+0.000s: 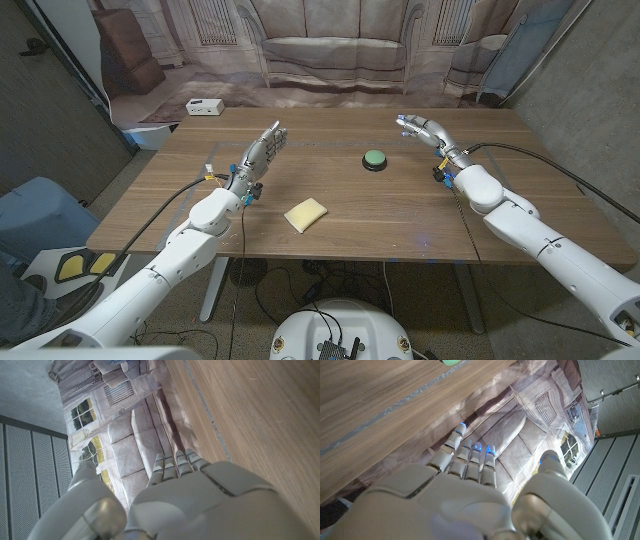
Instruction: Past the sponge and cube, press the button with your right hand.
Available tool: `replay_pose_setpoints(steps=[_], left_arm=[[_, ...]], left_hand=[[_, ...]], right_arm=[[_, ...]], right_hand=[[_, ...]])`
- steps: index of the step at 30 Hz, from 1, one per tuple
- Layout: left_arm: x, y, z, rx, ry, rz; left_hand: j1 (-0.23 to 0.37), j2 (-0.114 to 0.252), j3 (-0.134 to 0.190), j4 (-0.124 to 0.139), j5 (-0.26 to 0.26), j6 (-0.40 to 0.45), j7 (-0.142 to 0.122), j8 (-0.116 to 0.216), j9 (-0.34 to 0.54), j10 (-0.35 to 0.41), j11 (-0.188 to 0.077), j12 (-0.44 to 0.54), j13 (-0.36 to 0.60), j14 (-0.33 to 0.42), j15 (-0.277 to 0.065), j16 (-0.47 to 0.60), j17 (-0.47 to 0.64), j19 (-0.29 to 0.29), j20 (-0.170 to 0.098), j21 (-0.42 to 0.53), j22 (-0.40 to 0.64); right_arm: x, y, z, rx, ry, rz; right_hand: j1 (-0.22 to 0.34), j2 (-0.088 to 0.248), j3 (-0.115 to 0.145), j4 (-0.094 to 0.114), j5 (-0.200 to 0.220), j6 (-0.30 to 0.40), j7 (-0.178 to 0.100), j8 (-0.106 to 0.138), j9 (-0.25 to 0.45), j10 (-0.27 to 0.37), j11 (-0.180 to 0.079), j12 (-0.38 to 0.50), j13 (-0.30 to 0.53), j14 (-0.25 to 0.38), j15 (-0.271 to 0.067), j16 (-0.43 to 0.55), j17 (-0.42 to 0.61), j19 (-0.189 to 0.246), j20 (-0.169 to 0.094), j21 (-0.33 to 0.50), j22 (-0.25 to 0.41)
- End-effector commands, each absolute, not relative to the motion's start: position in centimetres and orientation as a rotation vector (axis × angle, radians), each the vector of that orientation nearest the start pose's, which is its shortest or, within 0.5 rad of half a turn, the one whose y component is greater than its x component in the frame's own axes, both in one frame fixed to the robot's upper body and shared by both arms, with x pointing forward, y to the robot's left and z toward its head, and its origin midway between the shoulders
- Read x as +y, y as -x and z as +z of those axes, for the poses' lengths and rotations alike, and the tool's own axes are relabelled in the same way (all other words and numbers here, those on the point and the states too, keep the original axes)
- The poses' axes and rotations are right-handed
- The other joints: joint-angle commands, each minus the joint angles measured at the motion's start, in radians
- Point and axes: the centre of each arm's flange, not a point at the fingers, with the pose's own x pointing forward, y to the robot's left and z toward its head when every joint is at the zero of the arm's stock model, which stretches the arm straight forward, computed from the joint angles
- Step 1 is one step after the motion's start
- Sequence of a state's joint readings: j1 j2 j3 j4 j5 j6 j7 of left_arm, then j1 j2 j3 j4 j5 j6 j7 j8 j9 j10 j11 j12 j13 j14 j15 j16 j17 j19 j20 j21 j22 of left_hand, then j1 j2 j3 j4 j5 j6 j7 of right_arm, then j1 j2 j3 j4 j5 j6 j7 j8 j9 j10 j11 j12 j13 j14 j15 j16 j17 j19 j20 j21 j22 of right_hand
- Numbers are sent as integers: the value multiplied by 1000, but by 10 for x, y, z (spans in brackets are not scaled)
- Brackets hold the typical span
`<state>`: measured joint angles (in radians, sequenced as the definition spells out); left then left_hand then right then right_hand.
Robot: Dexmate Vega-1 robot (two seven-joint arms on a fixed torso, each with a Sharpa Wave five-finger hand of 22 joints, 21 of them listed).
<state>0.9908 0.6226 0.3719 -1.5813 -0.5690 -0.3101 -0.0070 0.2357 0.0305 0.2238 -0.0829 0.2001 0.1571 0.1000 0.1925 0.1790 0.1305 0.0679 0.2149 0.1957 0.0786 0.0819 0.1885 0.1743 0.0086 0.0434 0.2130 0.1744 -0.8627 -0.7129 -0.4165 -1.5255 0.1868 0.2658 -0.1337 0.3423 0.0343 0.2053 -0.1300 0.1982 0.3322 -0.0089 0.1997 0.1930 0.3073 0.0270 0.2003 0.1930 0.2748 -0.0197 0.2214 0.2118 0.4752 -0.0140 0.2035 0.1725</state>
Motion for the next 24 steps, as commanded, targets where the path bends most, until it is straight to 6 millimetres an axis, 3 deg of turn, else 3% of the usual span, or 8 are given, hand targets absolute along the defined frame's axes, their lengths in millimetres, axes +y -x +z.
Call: replay_pose_setpoints(steps=[1,24], left_arm=[[255,-593,-26,-682,-94,-313],[254,-593,-27,-673,-93,-317]], left_hand=[[6,10,3,-5,-4,8,1,-2,4,4,1,-1,3,9,-1,-1,4,2,7,-2,4],[6,10,2,-6,-4,9,1,-1,4,5,2,-1,3,10,-2,-1,4,3,7,-5,4]], right_arm=[[-302,-612,11,-740,415,150],[-325,-627,-10,-691,120,251]], right_hand=[[-3,-4,-4,-2,-1,1,7,3,3,8,3,2,4,-1,7,0,3,0,1,-3,0],[-9,-4,-8,0,-2,9,8,5,2,15,4,4,4,1,9,1,4,0,3,-5,0]])
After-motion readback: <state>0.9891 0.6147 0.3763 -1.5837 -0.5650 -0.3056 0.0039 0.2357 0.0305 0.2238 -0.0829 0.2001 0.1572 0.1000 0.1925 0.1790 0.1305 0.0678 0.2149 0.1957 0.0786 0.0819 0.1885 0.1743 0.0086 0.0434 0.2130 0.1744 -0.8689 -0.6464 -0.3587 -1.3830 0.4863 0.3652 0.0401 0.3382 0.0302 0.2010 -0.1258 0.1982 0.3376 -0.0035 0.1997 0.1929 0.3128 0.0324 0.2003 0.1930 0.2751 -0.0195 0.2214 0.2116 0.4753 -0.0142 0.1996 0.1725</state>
